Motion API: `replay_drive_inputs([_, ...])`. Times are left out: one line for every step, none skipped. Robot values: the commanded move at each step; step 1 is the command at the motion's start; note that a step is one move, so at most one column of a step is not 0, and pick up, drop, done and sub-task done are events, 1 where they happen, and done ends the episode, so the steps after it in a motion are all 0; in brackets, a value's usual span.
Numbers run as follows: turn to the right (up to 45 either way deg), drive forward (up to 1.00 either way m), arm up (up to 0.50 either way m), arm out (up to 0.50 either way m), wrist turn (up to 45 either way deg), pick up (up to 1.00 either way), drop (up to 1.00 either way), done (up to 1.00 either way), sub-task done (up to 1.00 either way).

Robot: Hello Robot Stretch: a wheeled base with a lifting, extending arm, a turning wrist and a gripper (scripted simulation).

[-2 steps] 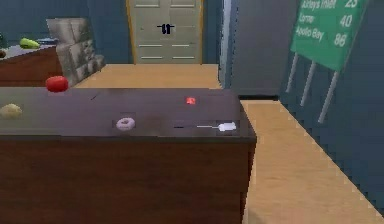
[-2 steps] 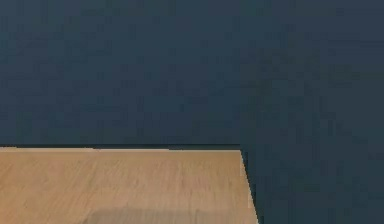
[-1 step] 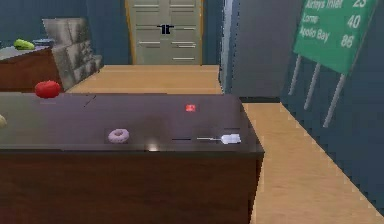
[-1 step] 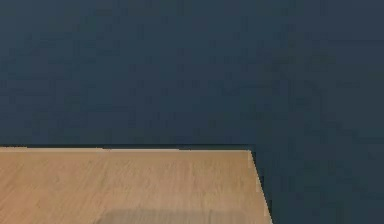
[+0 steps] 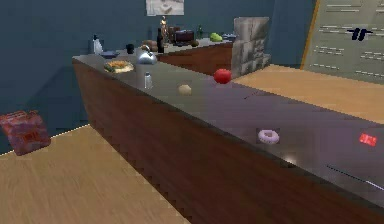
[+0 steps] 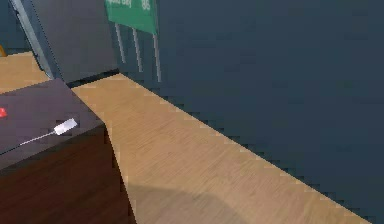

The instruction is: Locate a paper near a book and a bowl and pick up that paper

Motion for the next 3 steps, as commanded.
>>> replay_drive_inputs([-9.0,0.0,0.0,0.0,0.0,0.0,0.0,0.0,0.0])
replay_drive_inputs([0.0,0.35,0.0,0.0,0.0,0.0,0.0,0.0,0.0])
replay_drive_inputs([-45.0,0.0,0.0,0.0,0.0,0.0,0.0,0.0,0.0])
